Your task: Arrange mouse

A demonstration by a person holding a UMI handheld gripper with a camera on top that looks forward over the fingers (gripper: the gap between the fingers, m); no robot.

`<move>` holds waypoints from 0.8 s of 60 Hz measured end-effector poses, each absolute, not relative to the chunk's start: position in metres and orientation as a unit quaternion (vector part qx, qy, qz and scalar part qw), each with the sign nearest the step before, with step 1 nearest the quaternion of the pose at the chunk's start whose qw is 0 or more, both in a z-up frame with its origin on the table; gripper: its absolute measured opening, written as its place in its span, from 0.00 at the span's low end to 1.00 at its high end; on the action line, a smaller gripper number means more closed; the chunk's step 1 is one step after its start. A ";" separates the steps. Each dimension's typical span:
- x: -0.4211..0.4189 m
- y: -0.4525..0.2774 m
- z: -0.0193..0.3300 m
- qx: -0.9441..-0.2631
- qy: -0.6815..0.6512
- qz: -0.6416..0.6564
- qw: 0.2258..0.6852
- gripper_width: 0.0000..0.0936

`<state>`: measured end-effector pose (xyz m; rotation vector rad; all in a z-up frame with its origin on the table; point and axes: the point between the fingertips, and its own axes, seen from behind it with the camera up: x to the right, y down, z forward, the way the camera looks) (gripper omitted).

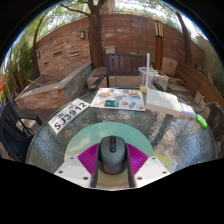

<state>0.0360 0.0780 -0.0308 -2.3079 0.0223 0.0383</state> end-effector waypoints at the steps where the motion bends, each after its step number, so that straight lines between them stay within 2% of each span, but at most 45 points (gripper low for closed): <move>1: 0.037 0.078 -0.012 -0.917 0.007 0.013 0.398 0.47; 6: 0.041 0.078 -0.006 -0.919 0.010 -0.002 0.394 0.60; 11: 0.036 0.071 0.038 -0.910 -0.002 -0.015 0.415 0.94; 14: 0.037 0.056 0.056 -0.907 -0.008 -0.025 0.421 0.89; 19: 0.033 0.033 0.109 -0.900 -0.015 -0.033 0.434 0.93; 29: 0.015 -0.035 0.176 -0.897 -0.009 -0.041 0.439 0.91; 39: 0.004 -0.094 0.202 -0.900 0.003 -0.051 0.434 0.91; 48: -0.003 -0.127 0.201 -0.903 0.013 -0.045 0.427 0.91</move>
